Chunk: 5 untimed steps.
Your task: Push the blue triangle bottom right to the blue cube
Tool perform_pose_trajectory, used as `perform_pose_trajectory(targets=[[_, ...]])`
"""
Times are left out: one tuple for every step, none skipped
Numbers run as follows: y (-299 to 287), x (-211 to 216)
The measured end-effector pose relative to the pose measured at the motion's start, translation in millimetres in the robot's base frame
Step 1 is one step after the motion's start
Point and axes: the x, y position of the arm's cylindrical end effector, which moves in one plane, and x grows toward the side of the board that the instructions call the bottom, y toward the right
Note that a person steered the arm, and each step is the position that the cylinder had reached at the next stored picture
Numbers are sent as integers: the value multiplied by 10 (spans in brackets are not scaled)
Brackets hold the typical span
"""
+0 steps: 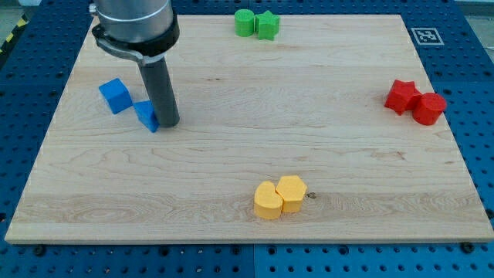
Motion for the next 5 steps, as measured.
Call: perform_pose_trajectory(targets=[[-175, -100], [-224, -126], [283, -35], [606, 11], [606, 11]])
